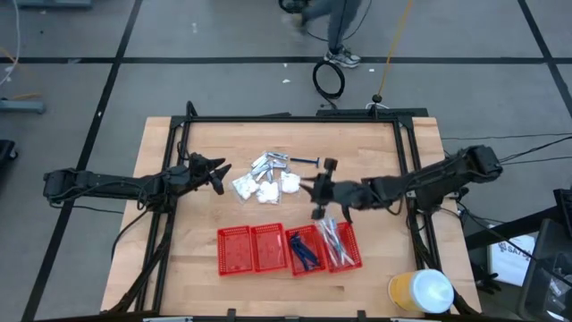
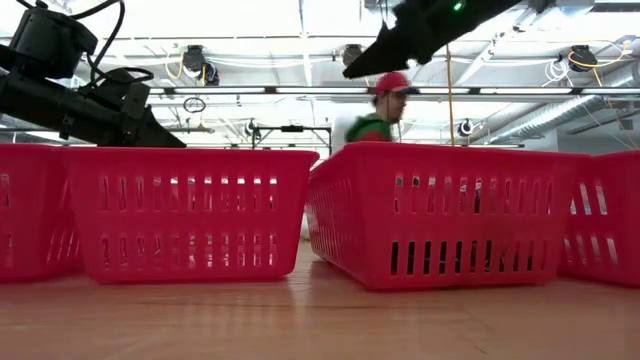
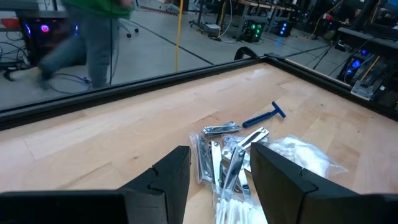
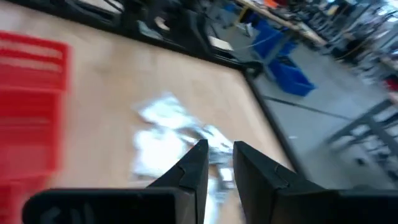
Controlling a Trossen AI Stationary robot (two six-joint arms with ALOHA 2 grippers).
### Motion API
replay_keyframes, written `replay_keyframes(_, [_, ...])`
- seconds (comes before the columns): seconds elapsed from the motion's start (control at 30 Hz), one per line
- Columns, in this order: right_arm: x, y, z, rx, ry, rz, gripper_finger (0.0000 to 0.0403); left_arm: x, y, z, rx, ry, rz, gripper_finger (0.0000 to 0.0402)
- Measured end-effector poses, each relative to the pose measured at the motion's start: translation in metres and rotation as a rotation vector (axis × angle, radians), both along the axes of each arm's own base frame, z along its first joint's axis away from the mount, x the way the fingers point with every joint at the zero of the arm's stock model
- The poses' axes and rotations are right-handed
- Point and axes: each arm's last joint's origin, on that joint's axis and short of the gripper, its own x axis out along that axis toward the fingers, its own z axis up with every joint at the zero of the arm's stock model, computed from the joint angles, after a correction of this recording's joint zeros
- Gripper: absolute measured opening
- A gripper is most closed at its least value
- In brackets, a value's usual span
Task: Pick & Place Travel size toiletries
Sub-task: Put the blue razor into the middle right red bin
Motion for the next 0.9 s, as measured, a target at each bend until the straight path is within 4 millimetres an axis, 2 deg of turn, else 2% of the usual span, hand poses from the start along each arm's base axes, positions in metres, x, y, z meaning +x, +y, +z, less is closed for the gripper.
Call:
replay_keyframes(0.1, [0.003, -0.016, 0.003, -0.062, -0.004, -0.027, 0.0068, 0.0, 0.0, 0.0, -0.001, -0.001, 0.0, 0.0166])
replay_keyframes(0.23, [0.008, -0.045, 0.01, -0.055, -0.056, -0.097, 0.007, 0.0, 0.0, 0.0, 0.027, 0.02, -0.007, 0.0166])
replay_keyframes(0.47, [0.029, -0.122, 0.0, 0.221, 0.131, -0.135, 0.0119, 0.0, 0.0, 0.0, 0.092, 0.067, -0.024, 0.0166])
replay_keyframes(0.63, [0.036, -0.165, -0.035, 0.373, 0.3, -0.193, 0.0175, 0.0, 0.0, 0.0, 0.117, 0.086, -0.033, 0.0166])
replay_keyframes(0.77, [0.039, -0.181, -0.064, 0.443, 0.381, -0.185, 0.0211, 0.0, 0.0, -0.001, 0.114, 0.099, -0.036, 0.0166])
replay_keyframes(0.9, [0.039, -0.188, -0.086, 0.504, 0.454, -0.144, 0.0221, -0.001, 0.0, -0.003, 0.111, 0.119, -0.038, 0.0166])
